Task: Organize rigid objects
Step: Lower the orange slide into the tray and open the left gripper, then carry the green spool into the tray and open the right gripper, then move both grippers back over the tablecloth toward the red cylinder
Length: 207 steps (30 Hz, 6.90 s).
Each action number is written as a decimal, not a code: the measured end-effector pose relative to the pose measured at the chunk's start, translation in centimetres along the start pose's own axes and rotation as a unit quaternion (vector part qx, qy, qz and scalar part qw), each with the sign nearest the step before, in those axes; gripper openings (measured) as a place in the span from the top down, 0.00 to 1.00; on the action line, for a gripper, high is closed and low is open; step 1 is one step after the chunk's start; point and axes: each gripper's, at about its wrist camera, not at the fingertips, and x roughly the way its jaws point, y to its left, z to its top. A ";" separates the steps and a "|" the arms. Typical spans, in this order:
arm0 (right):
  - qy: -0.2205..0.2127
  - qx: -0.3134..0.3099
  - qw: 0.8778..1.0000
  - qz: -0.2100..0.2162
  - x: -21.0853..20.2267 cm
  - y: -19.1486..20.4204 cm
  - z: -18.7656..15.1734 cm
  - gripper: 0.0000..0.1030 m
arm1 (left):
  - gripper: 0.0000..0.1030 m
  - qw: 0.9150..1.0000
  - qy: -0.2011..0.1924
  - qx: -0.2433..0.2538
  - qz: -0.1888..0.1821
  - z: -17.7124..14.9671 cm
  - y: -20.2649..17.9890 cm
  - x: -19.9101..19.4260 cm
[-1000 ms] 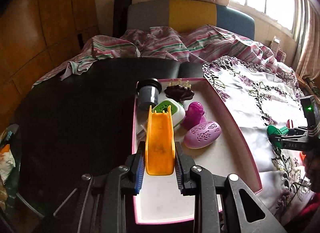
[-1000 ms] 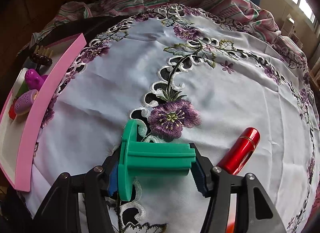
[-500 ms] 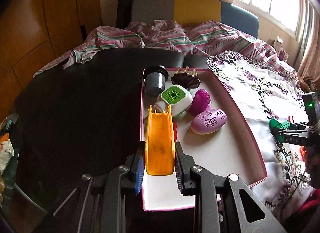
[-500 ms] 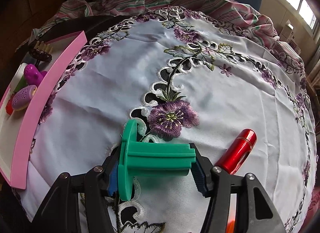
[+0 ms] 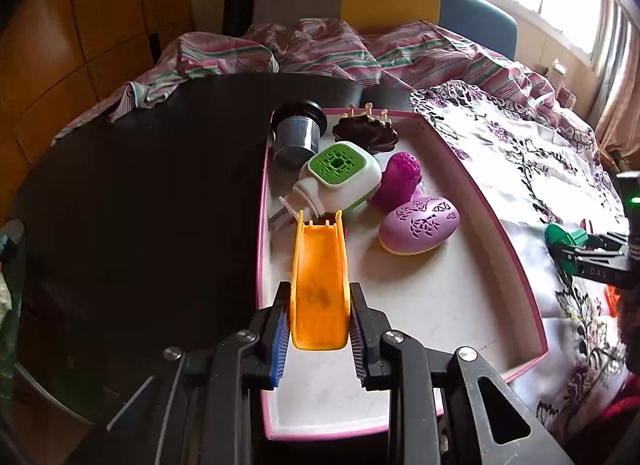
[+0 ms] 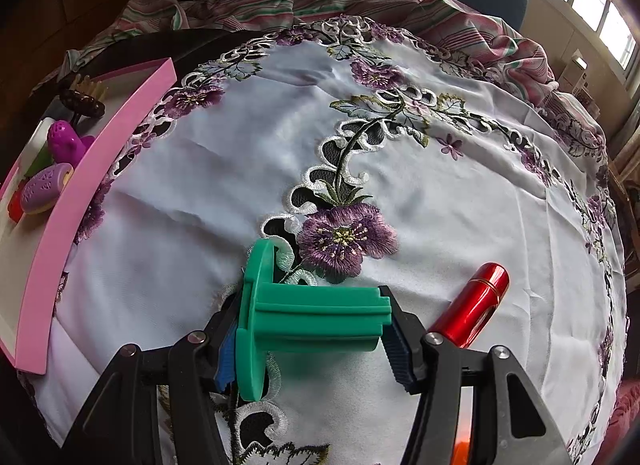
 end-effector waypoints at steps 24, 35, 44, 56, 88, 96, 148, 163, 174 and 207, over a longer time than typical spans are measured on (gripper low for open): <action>-0.002 -0.007 1.000 -0.002 0.0 0.2 -0.1 0.42 | 0.53 0.999 -0.034 -0.013 0.033 1.5 0.6 -0.3; -0.006 -0.014 1.000 -0.009 -0.1 0.4 -0.1 0.42 | 0.51 0.997 -0.058 -0.023 0.041 1.3 1.9 -2.8; -0.008 -0.017 1.000 -0.013 -0.1 0.4 -0.3 0.42 | 0.51 0.997 -0.060 -0.028 0.048 0.8 2.2 -3.2; -0.010 -0.023 1.000 -0.017 -0.2 0.5 -0.3 0.42 | 0.48 0.996 -0.056 -0.040 0.062 0.5 3.0 -3.1; -0.031 -0.028 0.999 0.003 -3.8 5.3 0.9 0.42 | 0.40 0.994 -0.065 -0.054 0.069 -0.2 4.9 -3.7; -0.068 -0.040 0.995 0.063 -6.7 9.7 1.7 0.42 | 0.38 0.994 -0.066 -0.057 0.073 -0.3 5.1 -3.7; -0.027 -0.057 0.990 0.123 -2.8 20.0 3.3 0.42 | 0.30 0.987 -0.112 -0.016 0.114 0.3 4.3 -5.9; -0.067 -0.044 0.987 0.141 -6.0 17.3 3.8 0.40 | 0.28 0.987 -0.114 -0.005 0.114 0.4 3.4 -6.1; -0.078 -0.014 0.991 0.112 -7.7 11.2 3.7 0.40 | 0.28 0.989 -0.108 0.008 0.102 0.6 2.1 -5.7; -0.016 0.435 0.900 -0.031 -3.6 -20.2 -4.9 0.40 | 0.27 0.982 -0.041 0.160 -0.097 5.0 -19.3 0.2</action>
